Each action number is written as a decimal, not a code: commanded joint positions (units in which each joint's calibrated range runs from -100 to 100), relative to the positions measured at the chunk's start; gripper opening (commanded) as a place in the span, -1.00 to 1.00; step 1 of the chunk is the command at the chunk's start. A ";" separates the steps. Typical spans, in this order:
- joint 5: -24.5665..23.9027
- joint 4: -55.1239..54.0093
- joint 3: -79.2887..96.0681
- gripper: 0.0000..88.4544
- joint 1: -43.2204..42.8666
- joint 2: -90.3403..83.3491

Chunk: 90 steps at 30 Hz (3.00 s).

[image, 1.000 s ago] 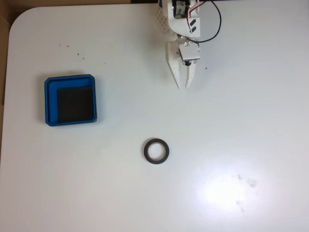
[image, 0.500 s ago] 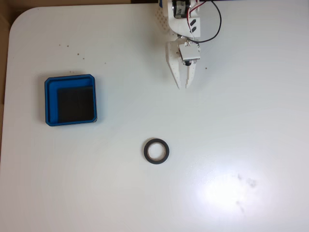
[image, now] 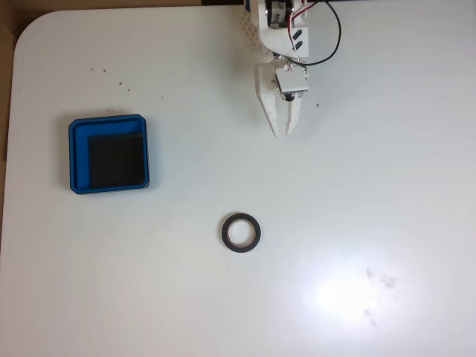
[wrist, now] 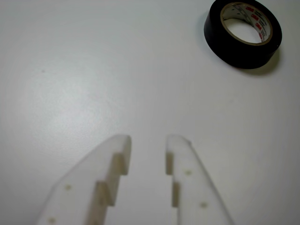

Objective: Pick the black tape roll and drop it in the blue box

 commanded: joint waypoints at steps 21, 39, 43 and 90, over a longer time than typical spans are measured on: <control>0.73 -0.33 -3.60 -0.98 15.62 -0.10; 2.39 -0.33 -28.21 -0.98 15.43 27.07; 2.22 -0.33 -42.59 -0.98 15.53 44.21; 1.87 -0.33 -91.11 -0.65 9.27 105.33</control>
